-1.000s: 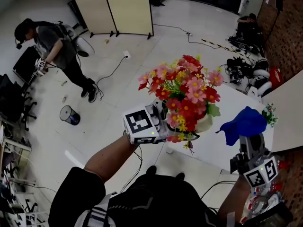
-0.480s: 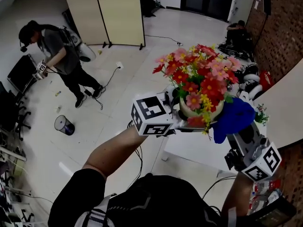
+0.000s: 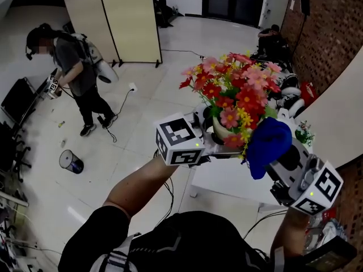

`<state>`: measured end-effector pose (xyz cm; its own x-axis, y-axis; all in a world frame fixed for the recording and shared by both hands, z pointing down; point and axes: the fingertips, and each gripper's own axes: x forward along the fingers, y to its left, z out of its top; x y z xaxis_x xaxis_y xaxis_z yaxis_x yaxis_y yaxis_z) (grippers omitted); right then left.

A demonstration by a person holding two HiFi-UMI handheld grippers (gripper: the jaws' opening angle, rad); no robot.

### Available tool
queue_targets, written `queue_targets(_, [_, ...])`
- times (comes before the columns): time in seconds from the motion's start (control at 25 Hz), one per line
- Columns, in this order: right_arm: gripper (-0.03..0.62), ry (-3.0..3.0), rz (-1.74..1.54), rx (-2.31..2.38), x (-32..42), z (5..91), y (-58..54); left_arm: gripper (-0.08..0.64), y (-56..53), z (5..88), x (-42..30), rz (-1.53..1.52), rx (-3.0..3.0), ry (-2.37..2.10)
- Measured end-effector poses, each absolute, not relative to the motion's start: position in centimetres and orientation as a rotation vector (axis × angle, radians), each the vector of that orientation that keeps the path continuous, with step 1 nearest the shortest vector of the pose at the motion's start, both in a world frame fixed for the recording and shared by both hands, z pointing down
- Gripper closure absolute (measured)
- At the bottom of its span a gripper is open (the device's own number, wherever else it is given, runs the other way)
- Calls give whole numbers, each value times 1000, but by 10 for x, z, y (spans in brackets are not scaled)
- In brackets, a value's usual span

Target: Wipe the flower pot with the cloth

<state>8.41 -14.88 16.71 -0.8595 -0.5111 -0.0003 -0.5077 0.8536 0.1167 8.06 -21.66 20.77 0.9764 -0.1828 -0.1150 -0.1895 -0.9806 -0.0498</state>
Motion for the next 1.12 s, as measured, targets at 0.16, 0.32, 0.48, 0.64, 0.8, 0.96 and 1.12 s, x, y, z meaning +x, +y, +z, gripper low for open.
queue_targets(0.16, [527, -2995, -141, 836, 99, 170, -153, -10, -214, 210, 84, 169, -3058, 287])
queue_targets(0.32, [528, -3013, -103, 851, 102, 167, -157, -9, -210, 213, 80, 177, -3055, 287])
queue_targets(0.48, [527, -3002, -74, 967, 117, 164, -183, -10, -211, 214, 81, 184, -3050, 280])
queue_targets(0.64, [528, -3013, -140, 938, 109, 166, -160, -11, -215, 221, 80, 178, -3080, 356])
queue_targets(0.8, [528, -3022, -174, 783, 75, 172, -136, -10, -224, 223, 77, 143, -3081, 393])
queue_targets(0.96, [528, -3011, -156, 751, 62, 182, -143, -10, -221, 222, 78, 141, -3064, 342])
queue_targets(1.12, [528, -3042, -139, 763, 71, 177, -142, -9, -212, 222, 77, 177, -3069, 285])
